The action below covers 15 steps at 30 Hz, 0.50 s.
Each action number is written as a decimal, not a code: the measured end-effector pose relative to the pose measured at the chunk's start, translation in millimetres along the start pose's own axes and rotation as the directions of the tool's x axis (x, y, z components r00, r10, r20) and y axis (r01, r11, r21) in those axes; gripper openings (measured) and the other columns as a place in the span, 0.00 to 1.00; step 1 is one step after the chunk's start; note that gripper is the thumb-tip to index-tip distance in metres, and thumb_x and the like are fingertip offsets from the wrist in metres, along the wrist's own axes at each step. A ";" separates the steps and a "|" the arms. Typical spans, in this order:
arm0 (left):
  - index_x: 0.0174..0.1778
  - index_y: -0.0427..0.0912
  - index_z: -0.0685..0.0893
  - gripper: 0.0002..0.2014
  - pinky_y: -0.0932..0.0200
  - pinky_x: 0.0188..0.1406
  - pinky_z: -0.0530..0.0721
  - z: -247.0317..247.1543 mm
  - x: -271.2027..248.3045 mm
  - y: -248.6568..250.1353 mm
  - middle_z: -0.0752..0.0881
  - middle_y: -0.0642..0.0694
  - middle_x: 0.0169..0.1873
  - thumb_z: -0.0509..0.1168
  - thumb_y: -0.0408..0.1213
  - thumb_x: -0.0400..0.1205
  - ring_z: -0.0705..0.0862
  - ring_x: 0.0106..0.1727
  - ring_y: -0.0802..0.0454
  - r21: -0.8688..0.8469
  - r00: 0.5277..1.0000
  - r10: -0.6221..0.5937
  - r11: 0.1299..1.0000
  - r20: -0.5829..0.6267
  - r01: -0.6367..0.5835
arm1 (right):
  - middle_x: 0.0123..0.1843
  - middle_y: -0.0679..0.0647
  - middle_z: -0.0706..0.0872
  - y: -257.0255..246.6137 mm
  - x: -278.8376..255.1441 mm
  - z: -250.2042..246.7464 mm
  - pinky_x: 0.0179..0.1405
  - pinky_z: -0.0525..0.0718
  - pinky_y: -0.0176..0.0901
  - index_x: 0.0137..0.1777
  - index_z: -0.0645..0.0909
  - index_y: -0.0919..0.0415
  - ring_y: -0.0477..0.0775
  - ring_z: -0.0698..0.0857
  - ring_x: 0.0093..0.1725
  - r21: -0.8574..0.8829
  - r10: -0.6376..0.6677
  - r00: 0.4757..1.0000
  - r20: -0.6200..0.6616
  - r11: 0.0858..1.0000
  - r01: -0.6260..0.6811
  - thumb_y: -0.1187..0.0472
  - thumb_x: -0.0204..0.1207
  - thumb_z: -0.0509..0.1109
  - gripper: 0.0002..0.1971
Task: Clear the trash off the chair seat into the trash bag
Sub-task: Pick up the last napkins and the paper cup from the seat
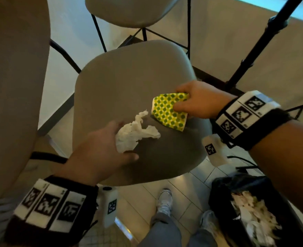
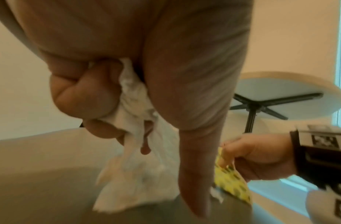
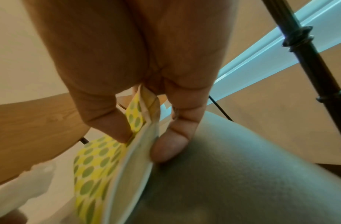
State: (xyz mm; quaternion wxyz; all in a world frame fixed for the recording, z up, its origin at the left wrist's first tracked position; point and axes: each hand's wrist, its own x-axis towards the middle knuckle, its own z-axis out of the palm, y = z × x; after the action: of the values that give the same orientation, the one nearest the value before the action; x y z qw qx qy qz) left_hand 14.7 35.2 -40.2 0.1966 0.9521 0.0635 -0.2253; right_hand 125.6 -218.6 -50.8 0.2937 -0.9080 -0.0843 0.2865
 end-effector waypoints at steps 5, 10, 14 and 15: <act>0.64 0.57 0.78 0.14 0.50 0.54 0.77 20.6 16.6 -6.9 0.85 0.51 0.55 0.68 0.52 0.85 0.82 0.55 0.47 0.051 0.998 -0.058 0.997 0.013 0.057 | 0.43 0.51 0.84 -2.2 11.7 7.3 0.42 0.86 0.45 0.61 0.84 0.59 0.51 0.85 0.43 -0.228 -0.038 0.999 -0.019 0.973 0.032 0.48 0.79 0.70 0.17; 0.63 0.48 0.83 0.12 0.50 0.51 0.78 16.6 17.7 -1.9 0.86 0.46 0.54 0.63 0.48 0.88 0.84 0.55 0.42 0.102 0.999 -0.043 0.994 0.019 0.041 | 0.40 0.55 0.87 2.5 3.6 7.5 0.32 0.81 0.42 0.45 0.85 0.60 0.53 0.85 0.39 -0.319 -0.017 1.000 0.022 0.947 0.023 0.49 0.79 0.73 0.13; 0.65 0.48 0.82 0.15 0.47 0.53 0.80 3.5 12.8 12.9 0.86 0.49 0.55 0.61 0.52 0.89 0.84 0.55 0.45 0.071 0.998 -0.022 0.997 -0.056 0.026 | 0.44 0.61 0.91 10.1 -9.6 10.1 0.41 0.87 0.52 0.48 0.86 0.66 0.61 0.89 0.46 -0.186 0.001 0.999 -0.034 0.983 -0.007 0.48 0.77 0.71 0.18; 0.66 0.49 0.81 0.14 0.49 0.51 0.78 0.4 11.1 18.0 0.86 0.49 0.55 0.61 0.52 0.89 0.82 0.54 0.47 0.059 0.997 -0.019 0.998 -0.078 0.023 | 0.45 0.62 0.92 13.9 -12.1 11.9 0.47 0.91 0.56 0.49 0.86 0.66 0.62 0.91 0.47 -0.110 0.009 0.999 -0.052 0.994 -0.015 0.49 0.76 0.72 0.17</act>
State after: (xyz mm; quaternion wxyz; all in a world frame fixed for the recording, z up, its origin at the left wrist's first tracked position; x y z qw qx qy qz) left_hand 28.2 19.0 -39.3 0.1628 0.9649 0.0743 -0.1921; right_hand 108.6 -228.1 -61.0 0.2437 -0.9304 -0.0869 0.2597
